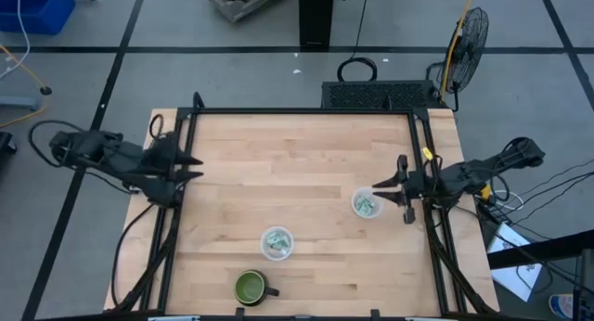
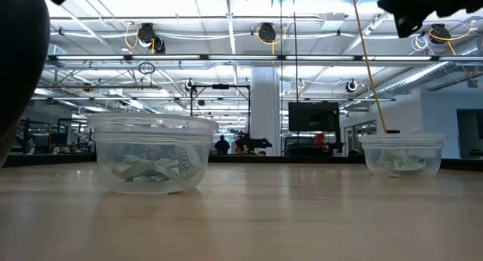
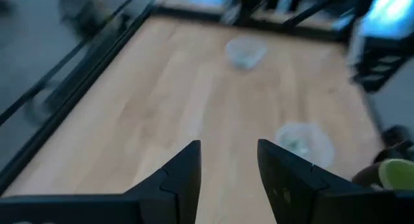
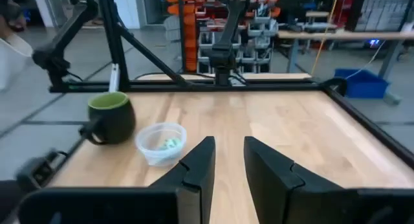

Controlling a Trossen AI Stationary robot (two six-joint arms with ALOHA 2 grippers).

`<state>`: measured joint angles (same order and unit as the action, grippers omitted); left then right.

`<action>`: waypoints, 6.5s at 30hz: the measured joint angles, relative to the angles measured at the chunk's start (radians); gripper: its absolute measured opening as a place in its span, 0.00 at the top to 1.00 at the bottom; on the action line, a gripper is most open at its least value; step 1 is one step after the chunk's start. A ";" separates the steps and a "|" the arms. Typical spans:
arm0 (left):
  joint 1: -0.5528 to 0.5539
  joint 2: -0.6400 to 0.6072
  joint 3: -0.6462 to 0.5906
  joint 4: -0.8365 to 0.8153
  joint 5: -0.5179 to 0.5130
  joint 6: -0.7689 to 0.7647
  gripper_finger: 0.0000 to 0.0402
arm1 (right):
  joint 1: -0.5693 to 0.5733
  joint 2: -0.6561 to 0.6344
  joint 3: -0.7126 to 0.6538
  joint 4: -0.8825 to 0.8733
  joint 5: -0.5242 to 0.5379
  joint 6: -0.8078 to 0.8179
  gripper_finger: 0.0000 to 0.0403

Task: Pick and place Stevia / Truvia into bins
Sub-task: Return to Home Position

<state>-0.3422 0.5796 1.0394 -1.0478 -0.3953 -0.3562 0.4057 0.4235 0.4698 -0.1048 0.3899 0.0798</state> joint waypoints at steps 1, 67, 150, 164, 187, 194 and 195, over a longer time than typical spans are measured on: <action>-0.003 -0.053 -0.055 0.062 0.014 0.030 0.61 | -0.001 -0.008 -0.021 0.027 0.001 -0.026 0.81; 0.299 -0.573 -1.029 1.090 0.325 0.246 0.61 | 0.000 -0.395 -0.394 0.338 -0.021 -0.142 0.81; 0.299 -0.573 -1.029 1.075 0.315 0.375 0.61 | 0.000 -0.366 -0.422 0.209 0.025 0.032 0.81; 0.299 -0.573 -1.029 1.075 0.315 0.375 0.61 | 0.000 -0.366 -0.422 0.209 0.025 0.032 0.81; 0.299 -0.573 -1.029 1.075 0.315 0.375 0.61 | 0.000 -0.366 -0.422 0.209 0.024 0.032 0.81; 0.299 -0.573 -1.029 1.075 0.315 0.375 0.61 | 0.000 -0.366 -0.422 0.209 0.025 0.032 0.81; 0.299 -0.573 -1.029 1.075 0.315 0.375 0.61 | 0.000 -0.366 -0.422 0.209 0.024 0.032 0.81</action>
<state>-0.0436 0.0067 0.0109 0.0276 -0.0807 0.0185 0.4057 0.0574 0.0479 0.1040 0.4141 0.1116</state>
